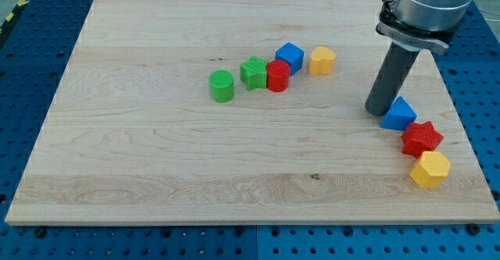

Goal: Place the blue triangle to the top left of the red star

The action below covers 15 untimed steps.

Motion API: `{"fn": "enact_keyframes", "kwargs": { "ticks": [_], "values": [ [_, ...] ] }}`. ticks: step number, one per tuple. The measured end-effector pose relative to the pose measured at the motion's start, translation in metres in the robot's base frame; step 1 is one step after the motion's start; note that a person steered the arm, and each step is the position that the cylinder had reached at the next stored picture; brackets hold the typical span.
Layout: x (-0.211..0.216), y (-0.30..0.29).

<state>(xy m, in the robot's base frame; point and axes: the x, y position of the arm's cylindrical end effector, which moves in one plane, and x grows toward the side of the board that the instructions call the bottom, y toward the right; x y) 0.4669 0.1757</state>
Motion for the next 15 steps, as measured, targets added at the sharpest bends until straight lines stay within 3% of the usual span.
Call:
{"fn": "enact_keyframes", "kwargs": {
  "ticks": [4,15],
  "values": [
    [0.026,-0.009],
    [0.022,0.002]
  ]
}}
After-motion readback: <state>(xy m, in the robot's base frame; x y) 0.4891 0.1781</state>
